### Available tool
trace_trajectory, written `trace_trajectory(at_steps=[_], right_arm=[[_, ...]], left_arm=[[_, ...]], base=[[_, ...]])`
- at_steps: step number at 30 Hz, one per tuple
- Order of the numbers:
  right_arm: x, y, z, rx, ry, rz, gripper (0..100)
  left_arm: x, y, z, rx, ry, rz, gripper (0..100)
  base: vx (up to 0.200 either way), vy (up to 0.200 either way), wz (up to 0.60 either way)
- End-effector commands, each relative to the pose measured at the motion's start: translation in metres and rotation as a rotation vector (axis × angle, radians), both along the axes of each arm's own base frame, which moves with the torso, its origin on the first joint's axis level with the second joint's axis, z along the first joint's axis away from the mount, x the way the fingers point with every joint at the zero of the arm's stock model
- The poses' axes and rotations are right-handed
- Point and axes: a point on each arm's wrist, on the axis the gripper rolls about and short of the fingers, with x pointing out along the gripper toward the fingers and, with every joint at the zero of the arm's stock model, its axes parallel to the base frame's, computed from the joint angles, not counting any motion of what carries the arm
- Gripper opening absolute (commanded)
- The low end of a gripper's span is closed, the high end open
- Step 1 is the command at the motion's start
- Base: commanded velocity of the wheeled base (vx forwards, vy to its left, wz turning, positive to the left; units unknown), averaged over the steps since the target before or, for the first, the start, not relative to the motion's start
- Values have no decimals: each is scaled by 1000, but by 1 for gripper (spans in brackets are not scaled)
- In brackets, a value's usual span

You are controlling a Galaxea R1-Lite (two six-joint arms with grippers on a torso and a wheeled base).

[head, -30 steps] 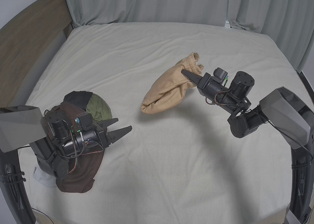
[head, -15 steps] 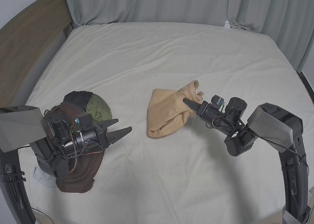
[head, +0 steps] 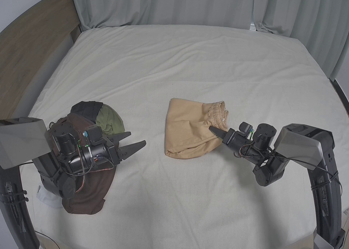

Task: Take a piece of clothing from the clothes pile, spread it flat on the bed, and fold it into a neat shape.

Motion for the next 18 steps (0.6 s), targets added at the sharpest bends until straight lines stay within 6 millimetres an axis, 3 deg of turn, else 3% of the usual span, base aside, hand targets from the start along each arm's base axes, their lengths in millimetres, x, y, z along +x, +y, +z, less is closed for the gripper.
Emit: trace_trajectory(at_steps=[1,6,7,13,18], right_arm=[[0,-1,-7,-5,16,-3,0],[2,-6,-7,-5,14,-23,0],[2,-6,-7,-5,14,-23,100],[-2,-8,-4,-12,16,-38,100],[-21,-10,-16,-92,58,-28,100]], left_arm=[[0,0,0,0,0,1,100],[0,0,0,-1,1,-1,100],[0,0,0,-1,1,-1,100],[0,0,1,-1,0,1,100],[0,0,1,-2,-3,1,100]], base=[[0,0,0],[0,0,0],[0,0,0],[0,0,0],[0,0,0]])
